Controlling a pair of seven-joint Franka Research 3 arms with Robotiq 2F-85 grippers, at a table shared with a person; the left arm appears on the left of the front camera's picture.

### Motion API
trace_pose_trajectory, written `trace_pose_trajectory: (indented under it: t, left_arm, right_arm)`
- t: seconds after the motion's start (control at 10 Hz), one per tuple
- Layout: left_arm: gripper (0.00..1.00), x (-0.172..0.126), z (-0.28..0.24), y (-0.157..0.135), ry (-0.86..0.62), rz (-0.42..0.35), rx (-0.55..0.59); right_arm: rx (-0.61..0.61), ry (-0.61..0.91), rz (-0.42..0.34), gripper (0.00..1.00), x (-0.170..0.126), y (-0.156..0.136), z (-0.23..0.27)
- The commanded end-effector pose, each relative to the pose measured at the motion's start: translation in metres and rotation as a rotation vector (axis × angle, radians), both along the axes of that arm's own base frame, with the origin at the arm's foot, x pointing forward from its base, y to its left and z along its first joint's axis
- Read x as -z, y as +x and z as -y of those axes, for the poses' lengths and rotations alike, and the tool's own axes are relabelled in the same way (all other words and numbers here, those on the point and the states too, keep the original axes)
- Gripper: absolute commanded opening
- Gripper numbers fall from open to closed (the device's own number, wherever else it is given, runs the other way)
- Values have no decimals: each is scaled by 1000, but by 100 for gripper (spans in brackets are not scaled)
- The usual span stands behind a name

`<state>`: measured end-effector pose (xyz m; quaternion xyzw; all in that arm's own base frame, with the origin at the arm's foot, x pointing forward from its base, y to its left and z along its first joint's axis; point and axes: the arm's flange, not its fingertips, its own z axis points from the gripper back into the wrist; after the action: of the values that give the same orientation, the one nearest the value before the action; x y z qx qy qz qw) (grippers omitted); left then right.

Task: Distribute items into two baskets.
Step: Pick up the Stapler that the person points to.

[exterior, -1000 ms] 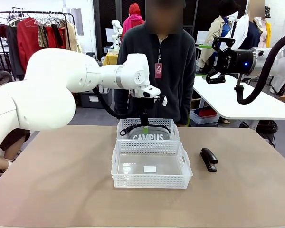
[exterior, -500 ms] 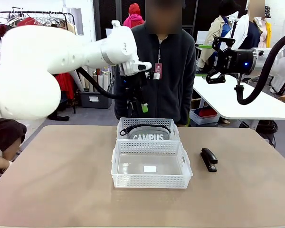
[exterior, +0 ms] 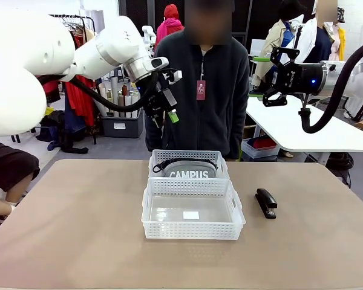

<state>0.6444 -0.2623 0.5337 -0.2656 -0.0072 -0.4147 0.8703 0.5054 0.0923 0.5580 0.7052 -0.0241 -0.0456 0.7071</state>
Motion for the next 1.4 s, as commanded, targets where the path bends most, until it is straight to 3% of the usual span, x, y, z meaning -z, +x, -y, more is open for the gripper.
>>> trace_pose_trajectory:
  t: [0.0,0.5,0.7,0.8,1.0,1.3]
  left_arm:
    - [100,1,11,2,19,20,17]
    - [100,6,12,-2,8,4,15]
    - [100,-12,-15,-11,-65,-217,-182]
    - [100,-21,-30,-19,-96,-281,-265]
    - [100,-38,-62,-37,-197,-345,-410]
    - [100,-72,-103,-75,-386,-325,-562]
  right_arm:
    - [-1,-4,5,100,-1,-1,1]
    - [-1,-4,5,100,-1,-1,1]
    - [-1,-4,5,100,-1,-1,1]
    - [-1,-4,5,100,-1,-1,1]
    - [-1,-4,5,100,-1,-1,1]
    - [-1,-4,5,100,-1,-1,1]
